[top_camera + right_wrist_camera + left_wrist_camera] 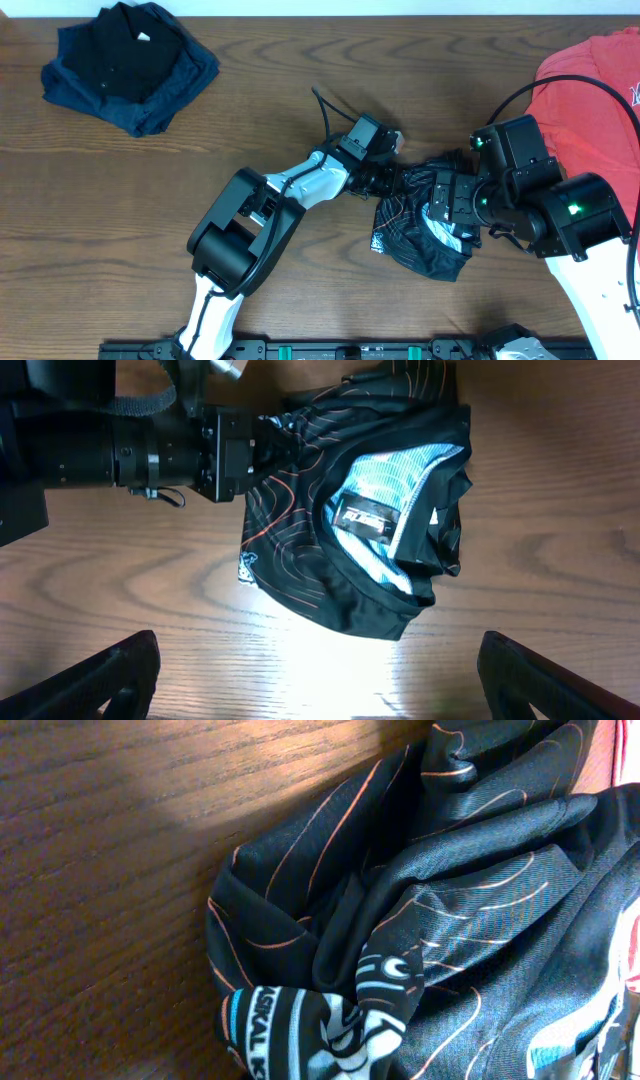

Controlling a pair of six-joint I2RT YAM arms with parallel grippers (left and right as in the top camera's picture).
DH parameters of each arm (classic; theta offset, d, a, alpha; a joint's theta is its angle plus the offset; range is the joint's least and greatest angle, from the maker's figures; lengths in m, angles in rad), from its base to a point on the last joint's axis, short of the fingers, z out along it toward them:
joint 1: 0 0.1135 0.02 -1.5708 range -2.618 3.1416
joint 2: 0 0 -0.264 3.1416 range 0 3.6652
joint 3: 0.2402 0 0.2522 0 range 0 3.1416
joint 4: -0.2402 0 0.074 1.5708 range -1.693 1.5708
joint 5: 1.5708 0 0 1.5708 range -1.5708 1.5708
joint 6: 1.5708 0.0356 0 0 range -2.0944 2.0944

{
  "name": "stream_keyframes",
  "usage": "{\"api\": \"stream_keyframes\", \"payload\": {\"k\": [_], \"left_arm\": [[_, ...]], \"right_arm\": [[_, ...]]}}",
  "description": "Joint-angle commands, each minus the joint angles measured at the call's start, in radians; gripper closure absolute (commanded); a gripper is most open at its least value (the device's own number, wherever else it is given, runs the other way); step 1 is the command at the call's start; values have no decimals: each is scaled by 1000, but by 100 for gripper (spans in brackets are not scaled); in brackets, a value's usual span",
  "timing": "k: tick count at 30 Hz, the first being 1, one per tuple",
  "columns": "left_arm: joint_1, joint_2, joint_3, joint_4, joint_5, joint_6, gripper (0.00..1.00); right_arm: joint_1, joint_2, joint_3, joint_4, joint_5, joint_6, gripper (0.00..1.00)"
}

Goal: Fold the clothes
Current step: 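Lift the black bundle with the left gripper as the right gripper releases, then carry the bundle with the left gripper onto the navy stack at top left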

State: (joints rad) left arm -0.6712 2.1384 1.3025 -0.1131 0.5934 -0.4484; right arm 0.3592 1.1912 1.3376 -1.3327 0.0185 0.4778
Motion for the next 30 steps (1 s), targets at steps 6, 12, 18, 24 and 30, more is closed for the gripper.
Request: {"api": "stream_keyframes", "payload": {"k": [6,12,18,24,30], "left_arm": [[69,64,-18,2,-232,90,94],[214,64,-13,75,-326,215,94],[366,64,-13,164,-326,363,94],[520,64,19,207,-364,475,94],[627,64,106,208,-409,580,94]], "right_arm": [[-7,2,-5,-22,7,-23,1],[-7,2,-5,-24,7,-23,1],[-7,2,-5,-35,7,-23,1],[-7,2,-5,-49,7,-23,1],[-7,2,-5,-58,7,-23,1]]}}
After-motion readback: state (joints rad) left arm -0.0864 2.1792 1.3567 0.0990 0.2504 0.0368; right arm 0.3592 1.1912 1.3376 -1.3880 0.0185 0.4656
